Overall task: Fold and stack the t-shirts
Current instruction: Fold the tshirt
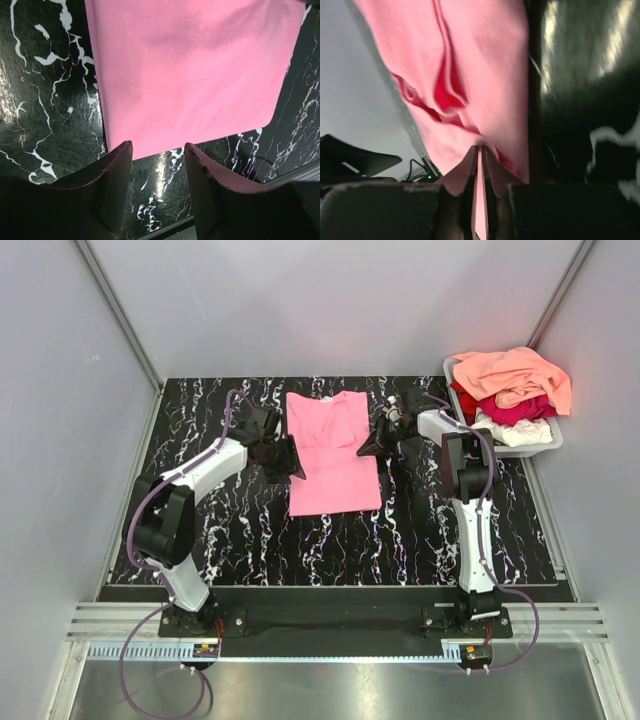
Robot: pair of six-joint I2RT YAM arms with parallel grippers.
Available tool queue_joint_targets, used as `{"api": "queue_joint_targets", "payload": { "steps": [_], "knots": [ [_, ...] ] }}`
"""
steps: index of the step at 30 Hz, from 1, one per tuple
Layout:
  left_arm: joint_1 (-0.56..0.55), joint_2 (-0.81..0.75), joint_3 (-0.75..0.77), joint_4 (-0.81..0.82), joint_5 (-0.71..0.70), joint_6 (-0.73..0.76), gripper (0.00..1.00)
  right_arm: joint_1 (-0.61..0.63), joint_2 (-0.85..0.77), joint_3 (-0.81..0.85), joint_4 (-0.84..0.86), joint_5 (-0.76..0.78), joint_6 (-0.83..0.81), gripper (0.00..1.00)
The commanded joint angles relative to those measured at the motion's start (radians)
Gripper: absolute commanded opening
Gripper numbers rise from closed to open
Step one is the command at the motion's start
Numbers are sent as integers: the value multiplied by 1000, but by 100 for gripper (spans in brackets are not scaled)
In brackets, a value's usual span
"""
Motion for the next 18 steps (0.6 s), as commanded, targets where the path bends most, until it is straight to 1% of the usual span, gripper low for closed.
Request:
{"api": "queue_joint_targets", "payload": {
  "steps": [1,2,4,6,7,9,10,11,12,14,17,18],
  "knots": [
    [3,-49,-36,47,17,-4,50,-10,64,30,240,-254,31,13],
    [0,-49,-41,51,17,-6,50,-10,71,27,269,-337,51,14],
    [2,-47,-41,50,10,-4,50,-10,88,33,321,-402,76,18],
    [2,-44,-25,34,3,0,50,-10,65,51,285,-434,49,25],
    [2,-47,-18,25,-7,3,49,-10,47,64,235,-431,12,37],
    [-1,-60,-4,8,-29,5,49,-10,-32,62,187,-382,-22,53],
    [0,-67,-2,5,-35,5,50,-10,-62,62,137,-358,-48,60],
    [0,-73,-2,-1,-43,5,50,-11,-94,58,116,-301,-56,70],
    [0,-92,-7,-4,-55,3,50,-10,-158,36,106,-281,-59,71],
    [0,-124,-21,-6,-61,-4,50,-10,-232,-14,134,-235,-13,76],
    [-1,-190,-103,13,-79,-23,49,-8,-417,-161,199,-200,65,79],
    [-3,-208,-123,19,-85,-26,50,-7,-460,-256,207,-184,73,79]
  ]
}}
